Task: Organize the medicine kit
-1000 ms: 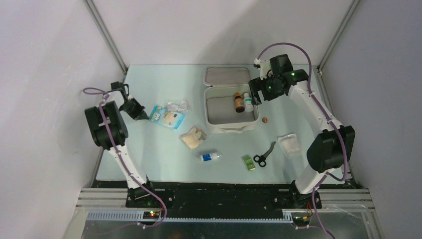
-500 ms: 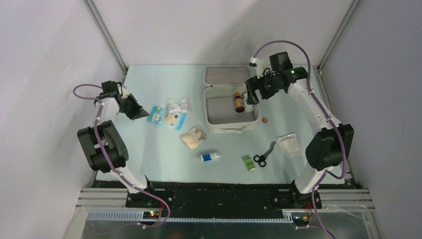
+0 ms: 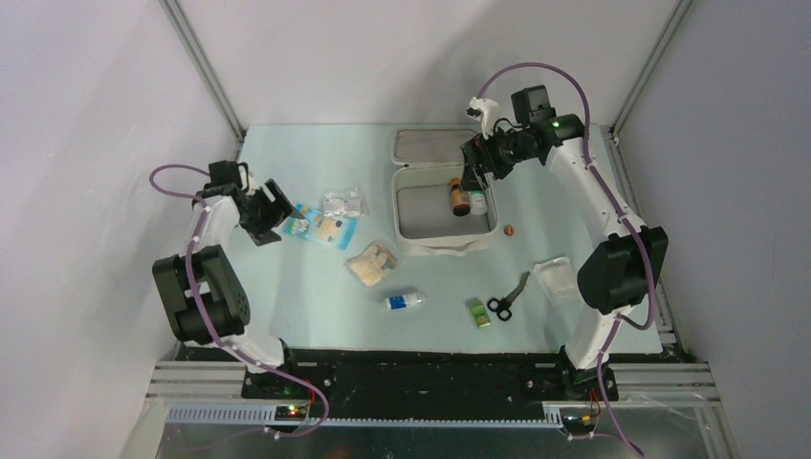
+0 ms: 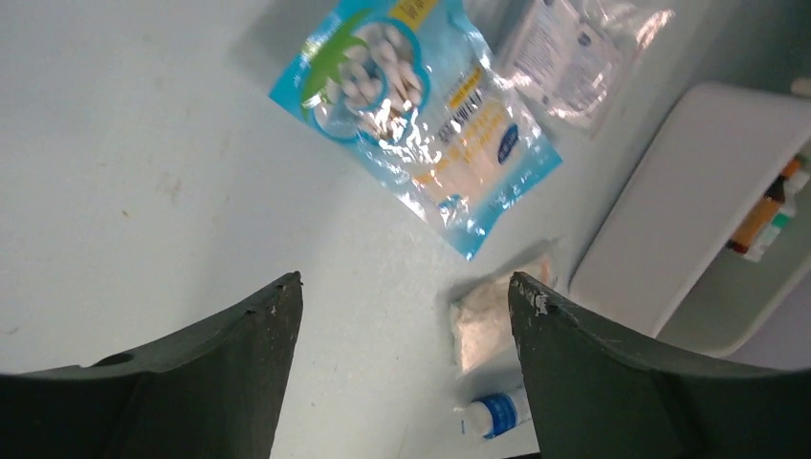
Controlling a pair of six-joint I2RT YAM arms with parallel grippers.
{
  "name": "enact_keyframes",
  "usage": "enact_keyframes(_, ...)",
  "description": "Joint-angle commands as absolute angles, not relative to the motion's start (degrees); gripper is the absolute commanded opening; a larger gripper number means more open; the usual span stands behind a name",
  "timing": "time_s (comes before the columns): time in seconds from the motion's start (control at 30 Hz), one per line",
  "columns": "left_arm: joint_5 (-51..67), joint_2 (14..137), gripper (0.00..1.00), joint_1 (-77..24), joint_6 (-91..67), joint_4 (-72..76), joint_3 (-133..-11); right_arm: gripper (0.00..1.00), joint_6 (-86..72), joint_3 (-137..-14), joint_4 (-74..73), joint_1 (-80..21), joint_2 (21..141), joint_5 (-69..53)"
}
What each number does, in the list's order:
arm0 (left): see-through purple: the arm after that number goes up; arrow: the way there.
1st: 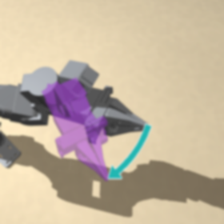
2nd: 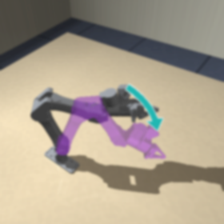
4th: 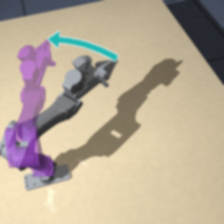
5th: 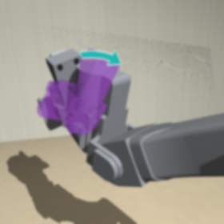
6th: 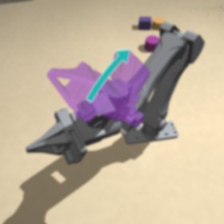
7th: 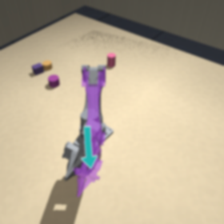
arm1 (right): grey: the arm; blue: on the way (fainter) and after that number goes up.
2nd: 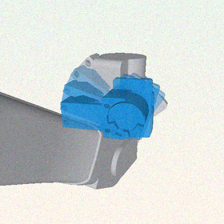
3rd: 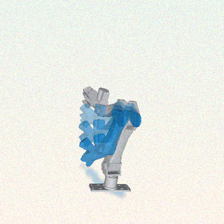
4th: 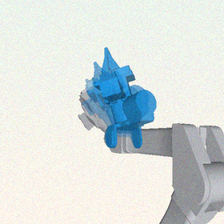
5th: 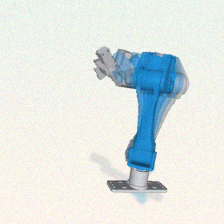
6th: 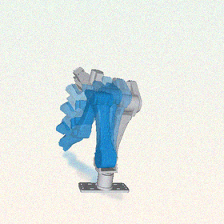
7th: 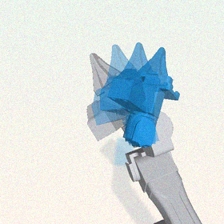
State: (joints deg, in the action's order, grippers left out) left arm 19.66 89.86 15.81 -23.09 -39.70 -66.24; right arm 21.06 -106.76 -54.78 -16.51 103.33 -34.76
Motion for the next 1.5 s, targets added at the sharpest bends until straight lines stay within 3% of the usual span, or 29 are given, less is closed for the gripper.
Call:
enact_keyframes(0.0, 21.7, 95.1, 0.83, 17.9, -28.4, -32.4, -67.6, 0.94, 20.8, -109.0, -56.2, -17.1, 103.7, -33.9)
enact_keyframes(0.2, 30.2, 101.1, 0.75, 18.4, -36.9, -18.7, -62.9, 0.94, 21.1, -107.0, -56.3, -17.9, 103.2, -29.2)
enact_keyframes(0.53, 28.2, 102.5, 0.67, 20.0, -46.0, -3.2, -53.5, 0.94, 20.4, -105.6, -57.2, -18.4, 102.4, -24.5)
enact_keyframes(0.8, 27.5, 109.1, 0.63, 20.4, -49.3, 5.3, -55.1, 0.94, 21.4, -104.6, -58.4, -19.8, 102.1, -21.1)
enact_keyframes(1.13, 31.0, 116.3, 0.24, 21.3, -49.6, 9.6, -60.4, 0.95, 22.5, -102.2, -57.9, -22.1, 100.9, -17.0)
enact_keyframes(1.33, 35.3, 113.5, 0.01, 23.2, -45.5, 9.9, -59.4, 0.95, 23.0, -103.6, -57.2, -23.1, 101.7, -16.8)
enact_keyframes(1.47, 37.4, 106.6, 0.0, 25.3, -45.0, 9.9, -54.2, 0.95, 22.5, -106.9, -56.9, -22.6, 102.3, -19.5)
